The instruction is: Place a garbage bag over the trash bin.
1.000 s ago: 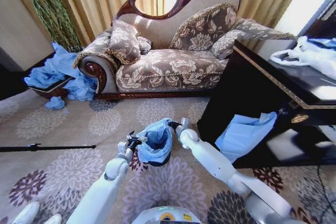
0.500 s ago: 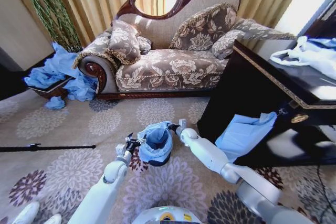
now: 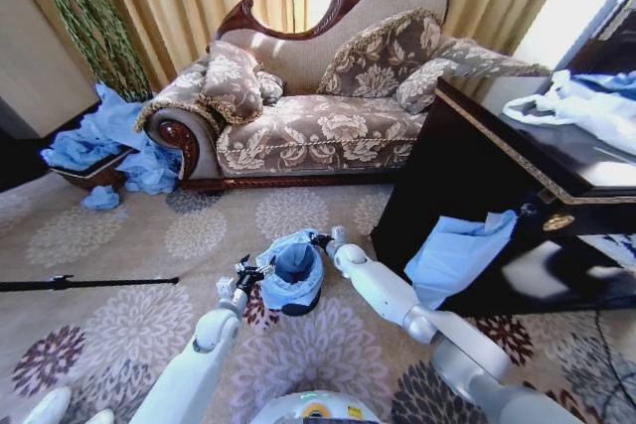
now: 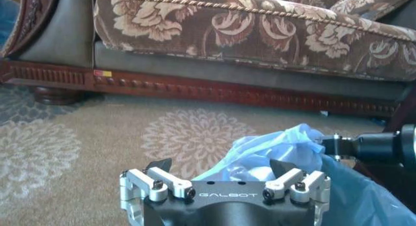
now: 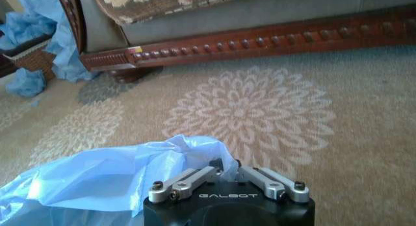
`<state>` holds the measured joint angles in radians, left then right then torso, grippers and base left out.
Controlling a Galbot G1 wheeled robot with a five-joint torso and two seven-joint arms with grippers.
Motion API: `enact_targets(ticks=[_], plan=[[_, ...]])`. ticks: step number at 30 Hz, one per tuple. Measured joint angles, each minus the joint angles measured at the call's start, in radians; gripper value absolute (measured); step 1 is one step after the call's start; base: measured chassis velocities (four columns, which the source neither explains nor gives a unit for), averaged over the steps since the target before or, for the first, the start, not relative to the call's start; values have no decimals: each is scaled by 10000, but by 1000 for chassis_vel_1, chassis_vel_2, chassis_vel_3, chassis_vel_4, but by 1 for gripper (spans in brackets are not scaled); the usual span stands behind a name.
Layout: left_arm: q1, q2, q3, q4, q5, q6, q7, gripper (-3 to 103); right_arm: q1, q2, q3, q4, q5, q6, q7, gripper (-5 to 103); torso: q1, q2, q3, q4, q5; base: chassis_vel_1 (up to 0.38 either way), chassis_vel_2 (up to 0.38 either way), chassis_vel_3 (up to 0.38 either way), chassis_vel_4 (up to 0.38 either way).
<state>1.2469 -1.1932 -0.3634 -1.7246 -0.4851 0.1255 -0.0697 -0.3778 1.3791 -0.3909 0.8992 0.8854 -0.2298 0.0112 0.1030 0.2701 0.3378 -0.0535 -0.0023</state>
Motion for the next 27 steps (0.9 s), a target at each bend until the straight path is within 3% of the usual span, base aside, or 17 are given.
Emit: enact_targets(ticks=[7, 14, 17, 18, 19, 22, 23, 25, 27], plan=[[-61, -48, 100, 52, 29, -2, 9, 100, -89, -632, -123, 1287, 847, -320, 580, 0, 2, -3, 1, -11, -1, 0, 0, 0, 0], [-12, -110, 128, 117, 68, -20, 35, 100, 335, -511, 143, 1320, 1697, -744, 684, 0, 0, -3, -3, -9, -2, 0, 0, 0, 0], [38, -130, 111, 105, 70, -53, 37, 100, 693, -609, 95, 829, 1970, -1300, -242, 0, 0, -3, -3, -8, -2, 0, 0, 0, 0], [76, -128, 95, 72, 70, -70, 46, 100, 833, -752, -23, 623, 1957, -1512, -878, 0, 0, -2, -4, -12, -3, 0, 0, 0, 0], [76, -128, 95, 72, 70, -70, 46, 100, 833, -752, -23, 623, 1957, -1512, -878, 0, 0, -2, -4, -12, -3, 0, 0, 0, 0], [149, -138, 59, 57, 73, -117, 74, 100, 933, -929, -197, 293, 1783, -1829, -1972, 0, -1, -1, -5, -16, -3, 0, 0, 0, 0], [149, -138, 59, 57, 73, -117, 74, 100, 933, -929, -197, 293, 1783, -1829, -1972, 0, -1, -1, -5, -16, -3, 0, 0, 0, 0], [209, -175, 49, 50, 83, -159, 83, 100, 934, -754, -208, -366, 1171, -1784, -2901, 0, -1, -1, -5, -16, -3, 0, 0, 0, 0], [238, -186, 49, -5, 83, -163, 87, 100, 939, -556, -130, -810, 826, -1627, -3354, 0, -1, -1, -4, -15, -1, 0, 0, 0, 0]])
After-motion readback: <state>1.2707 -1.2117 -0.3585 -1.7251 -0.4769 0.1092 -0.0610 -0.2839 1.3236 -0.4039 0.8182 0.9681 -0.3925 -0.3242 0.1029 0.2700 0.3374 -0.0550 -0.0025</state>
